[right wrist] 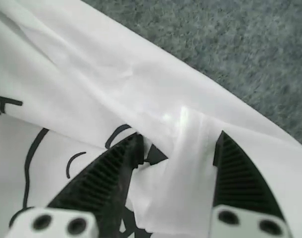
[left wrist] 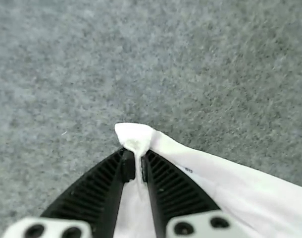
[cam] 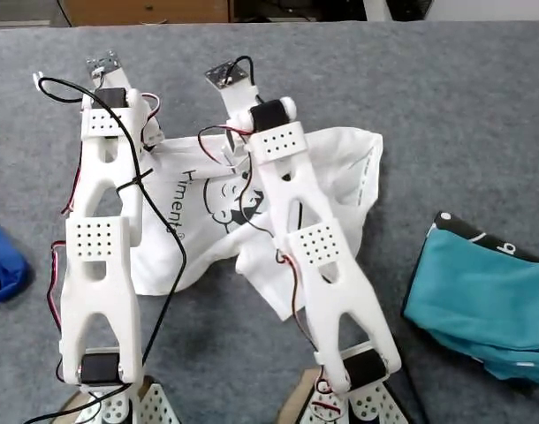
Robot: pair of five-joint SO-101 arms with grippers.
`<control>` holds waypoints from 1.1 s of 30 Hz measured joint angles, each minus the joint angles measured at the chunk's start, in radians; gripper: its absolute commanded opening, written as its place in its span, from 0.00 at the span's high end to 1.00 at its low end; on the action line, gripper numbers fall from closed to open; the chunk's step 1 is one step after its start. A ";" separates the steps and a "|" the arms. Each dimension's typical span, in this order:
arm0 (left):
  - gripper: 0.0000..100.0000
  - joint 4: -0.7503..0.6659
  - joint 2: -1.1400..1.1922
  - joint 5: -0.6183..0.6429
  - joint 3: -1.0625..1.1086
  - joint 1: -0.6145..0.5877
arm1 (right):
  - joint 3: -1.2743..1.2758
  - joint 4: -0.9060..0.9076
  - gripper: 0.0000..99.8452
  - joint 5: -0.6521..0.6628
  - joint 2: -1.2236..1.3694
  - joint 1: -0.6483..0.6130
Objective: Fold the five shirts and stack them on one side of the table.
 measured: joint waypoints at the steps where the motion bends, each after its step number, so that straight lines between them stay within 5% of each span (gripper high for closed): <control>1: 0.98 0.000 0.000 0.000 0.000 0.000 | 0.000 -0.003 0.77 0.000 0.000 0.003; 10: 0.98 0.000 0.000 0.000 0.000 0.000 | 0.000 -0.060 0.77 -0.002 0.000 0.040; 17: 0.98 0.000 0.000 0.000 0.000 0.000 | 0.000 -0.091 0.91 -0.002 0.005 0.072; 33: 0.98 0.000 0.000 0.000 0.000 0.000 | 0.000 -0.129 0.90 0.002 0.009 0.127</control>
